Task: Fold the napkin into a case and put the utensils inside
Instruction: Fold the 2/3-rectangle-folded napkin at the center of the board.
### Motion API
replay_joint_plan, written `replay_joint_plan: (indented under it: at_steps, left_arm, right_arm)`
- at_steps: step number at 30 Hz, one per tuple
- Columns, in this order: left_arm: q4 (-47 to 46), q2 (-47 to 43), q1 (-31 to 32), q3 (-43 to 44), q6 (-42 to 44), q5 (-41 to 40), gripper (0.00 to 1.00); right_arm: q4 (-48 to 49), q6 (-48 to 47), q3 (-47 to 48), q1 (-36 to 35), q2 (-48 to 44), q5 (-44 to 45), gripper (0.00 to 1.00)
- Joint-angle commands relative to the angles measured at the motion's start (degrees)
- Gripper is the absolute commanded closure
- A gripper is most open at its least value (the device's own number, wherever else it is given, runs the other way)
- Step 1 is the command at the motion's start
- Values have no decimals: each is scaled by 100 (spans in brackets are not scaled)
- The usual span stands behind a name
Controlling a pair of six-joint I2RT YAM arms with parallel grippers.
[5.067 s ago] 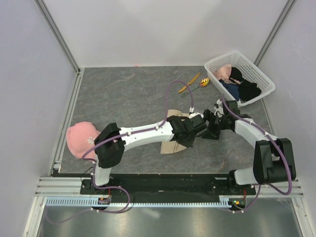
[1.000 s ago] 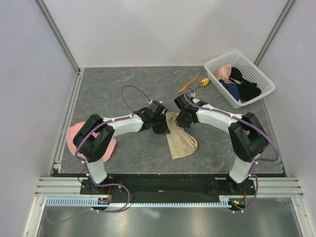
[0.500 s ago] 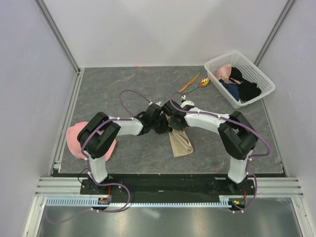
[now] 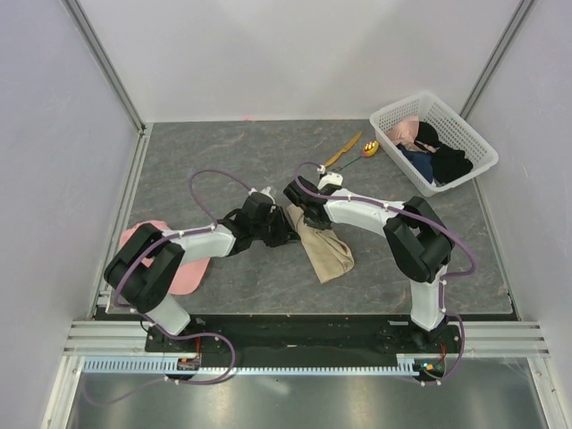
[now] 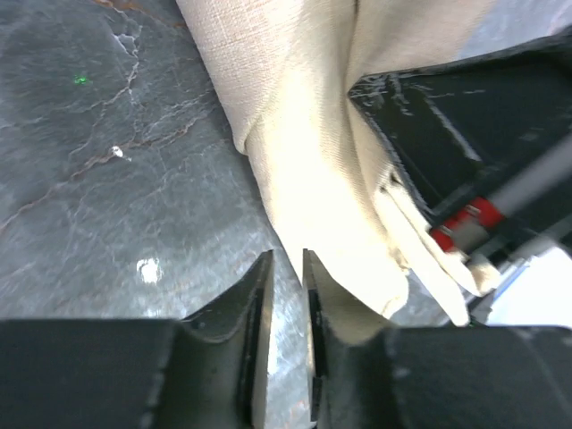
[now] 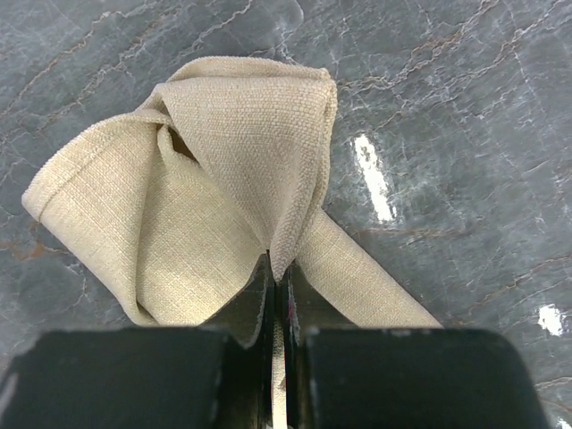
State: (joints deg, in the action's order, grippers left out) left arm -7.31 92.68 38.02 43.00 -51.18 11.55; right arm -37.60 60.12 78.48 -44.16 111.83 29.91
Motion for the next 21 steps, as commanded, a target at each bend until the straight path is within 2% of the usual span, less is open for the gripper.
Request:
replay_joint_plan:
  at_steps: [1, 6, 11, 21]
  left_arm:
    - [151, -94, -23, 15, -217, 32, 70]
    - [-393, 556, -23, 252, -165, 67, 72]
    - [-332, 1268, -23, 727, -94, 146, 79]
    - [-201, 787, -40, 350, -138, -12, 80]
  right_arm:
    - [-124, -185, 256, -162, 32, 199, 98]
    - [-133, -114, 265, -224, -65, 173, 98]
    - [-116, -9, 238, -286, -92, 112, 98]
    - [-54, 448, 405, -356, 339, -12, 97]
